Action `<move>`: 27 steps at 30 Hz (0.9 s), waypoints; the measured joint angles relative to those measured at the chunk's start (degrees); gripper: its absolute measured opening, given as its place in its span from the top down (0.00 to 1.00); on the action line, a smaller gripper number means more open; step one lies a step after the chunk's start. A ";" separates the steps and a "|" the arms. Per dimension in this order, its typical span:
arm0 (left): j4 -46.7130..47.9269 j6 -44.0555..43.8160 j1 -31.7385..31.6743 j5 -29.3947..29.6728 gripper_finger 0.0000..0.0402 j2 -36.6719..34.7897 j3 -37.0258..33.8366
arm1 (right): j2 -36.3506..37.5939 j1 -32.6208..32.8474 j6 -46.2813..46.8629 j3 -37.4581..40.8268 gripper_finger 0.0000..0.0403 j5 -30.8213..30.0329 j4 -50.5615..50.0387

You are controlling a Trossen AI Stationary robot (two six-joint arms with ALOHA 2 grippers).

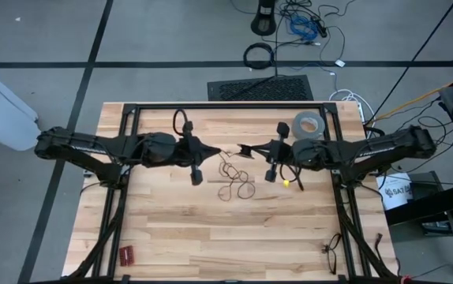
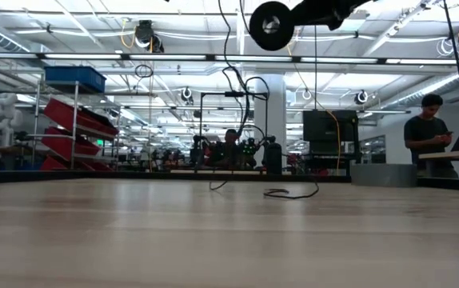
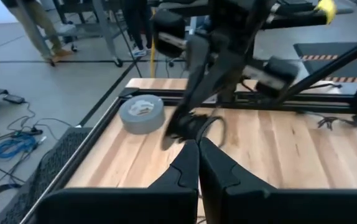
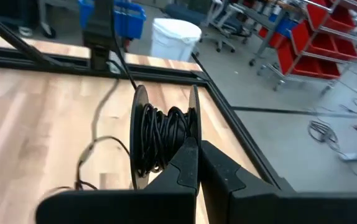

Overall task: Coil cords
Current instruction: Coil the black wire onto the spool

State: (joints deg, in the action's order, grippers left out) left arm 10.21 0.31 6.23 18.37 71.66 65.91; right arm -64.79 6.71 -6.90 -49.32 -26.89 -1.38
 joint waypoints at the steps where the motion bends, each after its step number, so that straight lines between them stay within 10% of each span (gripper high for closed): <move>1: -0.07 -0.15 0.33 -0.02 1.00 0.00 -0.01 | -0.33 0.00 0.00 0.00 1.00 -0.73 0.11; 27: -3.89 -4.49 2.54 7.79 1.00 5.45 0.00 | -8.53 3.96 3.26 0.00 1.00 -7.83 5.03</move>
State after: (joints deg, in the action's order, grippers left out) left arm 6.32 -4.18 8.77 26.16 77.11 65.91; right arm -73.32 10.68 -3.64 -49.32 -34.73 3.65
